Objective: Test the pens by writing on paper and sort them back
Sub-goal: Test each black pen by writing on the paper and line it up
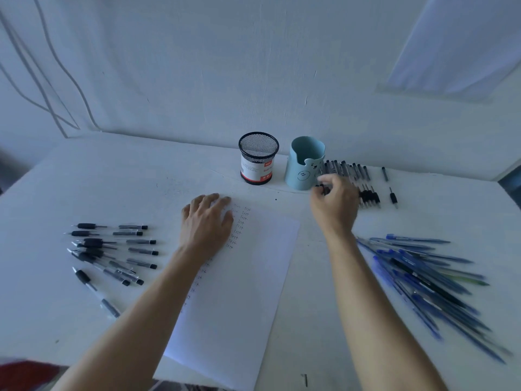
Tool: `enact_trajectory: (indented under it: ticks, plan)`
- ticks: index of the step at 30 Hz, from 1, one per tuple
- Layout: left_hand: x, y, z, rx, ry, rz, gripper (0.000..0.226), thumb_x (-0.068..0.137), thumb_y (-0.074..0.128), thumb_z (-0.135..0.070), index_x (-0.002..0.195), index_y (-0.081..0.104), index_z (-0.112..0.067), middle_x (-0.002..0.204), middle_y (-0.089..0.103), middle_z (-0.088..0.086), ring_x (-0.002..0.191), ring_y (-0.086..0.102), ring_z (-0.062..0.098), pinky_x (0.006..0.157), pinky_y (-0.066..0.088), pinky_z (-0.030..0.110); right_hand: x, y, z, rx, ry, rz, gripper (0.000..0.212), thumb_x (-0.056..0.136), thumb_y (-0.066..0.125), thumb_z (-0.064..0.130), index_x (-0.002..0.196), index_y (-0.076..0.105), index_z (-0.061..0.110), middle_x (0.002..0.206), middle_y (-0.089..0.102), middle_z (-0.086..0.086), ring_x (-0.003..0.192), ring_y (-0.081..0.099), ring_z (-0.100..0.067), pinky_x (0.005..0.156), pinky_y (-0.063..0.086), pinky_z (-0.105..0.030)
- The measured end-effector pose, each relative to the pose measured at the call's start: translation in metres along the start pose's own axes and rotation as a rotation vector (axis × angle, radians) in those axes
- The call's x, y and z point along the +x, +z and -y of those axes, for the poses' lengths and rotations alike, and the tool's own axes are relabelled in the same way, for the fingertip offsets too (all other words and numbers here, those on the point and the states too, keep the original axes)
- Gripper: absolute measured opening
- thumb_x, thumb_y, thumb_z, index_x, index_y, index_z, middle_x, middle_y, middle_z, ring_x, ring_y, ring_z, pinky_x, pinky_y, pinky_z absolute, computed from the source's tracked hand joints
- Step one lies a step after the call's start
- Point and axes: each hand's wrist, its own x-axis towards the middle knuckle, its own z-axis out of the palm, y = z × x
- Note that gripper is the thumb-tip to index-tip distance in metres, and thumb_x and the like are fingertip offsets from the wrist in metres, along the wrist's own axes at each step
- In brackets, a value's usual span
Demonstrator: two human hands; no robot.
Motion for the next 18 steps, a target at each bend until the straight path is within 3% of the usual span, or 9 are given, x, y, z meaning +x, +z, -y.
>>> enact_trajectory:
  ticks: [2,4,6,8,12,14,18]
  plan:
    - [0.002,-0.005,0.0,-0.064,-0.032,0.019,0.039,0.096,0.055,-0.037,0.135,0.058,-0.03,0.145,0.051,-0.006,0.139,0.034,0.02,0.113,0.021,0.039,-0.026,0.003,0.012,0.082,-0.079,0.074,0.025,0.074,0.058,0.017,0.094,0.072,0.015,0.093,0.07,-0.004,0.086,0.063,-0.03,0.079,0.05,-0.038]
    - [0.003,-0.015,-0.001,-0.203,-0.094,0.033,0.038,0.094,0.059,-0.029,0.132,0.061,-0.027,0.14,0.058,0.0,0.134,0.042,0.023,0.112,0.026,0.038,-0.054,0.007,0.021,0.075,-0.161,0.263,0.03,0.075,0.055,0.025,0.097,0.073,0.018,0.1,0.07,-0.002,0.092,0.063,-0.028,0.084,0.05,-0.04]
    - [0.003,-0.03,-0.001,-0.404,-0.188,0.037,0.038,0.092,0.058,-0.018,0.128,0.065,-0.025,0.125,0.066,0.01,0.117,0.057,0.029,0.104,0.041,0.037,-0.078,0.01,0.026,-0.018,-0.219,0.446,0.039,0.077,0.051,0.037,0.108,0.073,0.026,0.118,0.066,0.001,0.113,0.058,-0.023,0.096,0.043,-0.039]
    - [0.003,-0.042,0.002,-0.538,-0.262,0.016,0.038,0.092,0.054,-0.013,0.125,0.067,-0.027,0.114,0.067,0.012,0.105,0.061,0.028,0.097,0.048,0.036,-0.095,0.012,0.028,-0.123,-0.244,0.554,0.049,0.079,0.046,0.049,0.121,0.068,0.033,0.14,0.054,0.004,0.135,0.042,-0.018,0.11,0.03,-0.041]
    - [-0.006,-0.052,0.026,-0.315,-0.187,-0.085,0.035,0.089,0.054,-0.004,0.116,0.071,-0.02,0.127,0.064,0.009,0.117,0.054,0.029,0.1,0.039,0.037,-0.111,0.015,0.023,-0.301,-0.288,0.701,0.071,0.081,0.026,0.065,0.144,0.044,0.039,0.162,0.026,0.003,0.15,0.016,-0.02,0.12,0.006,-0.045]
    - [-0.014,-0.054,0.042,-0.15,-0.182,-0.105,0.034,0.088,0.055,-0.006,0.113,0.071,-0.022,0.13,0.063,0.007,0.123,0.047,0.03,0.101,0.033,0.042,-0.113,0.015,0.022,-0.346,-0.325,0.694,0.081,0.075,0.014,0.068,0.148,0.038,0.04,0.164,0.022,0.002,0.152,0.013,-0.022,0.12,0.004,-0.048]
    - [-0.027,-0.068,0.068,0.067,-0.308,-0.122,0.038,0.091,0.052,-0.019,0.126,0.067,-0.022,0.141,0.056,0.002,0.132,0.037,0.027,0.108,0.024,0.046,-0.115,0.014,0.024,-0.366,-0.337,0.681,0.086,0.072,0.011,0.067,0.149,0.036,0.039,0.164,0.021,0.002,0.152,0.012,-0.022,0.12,0.002,-0.051]
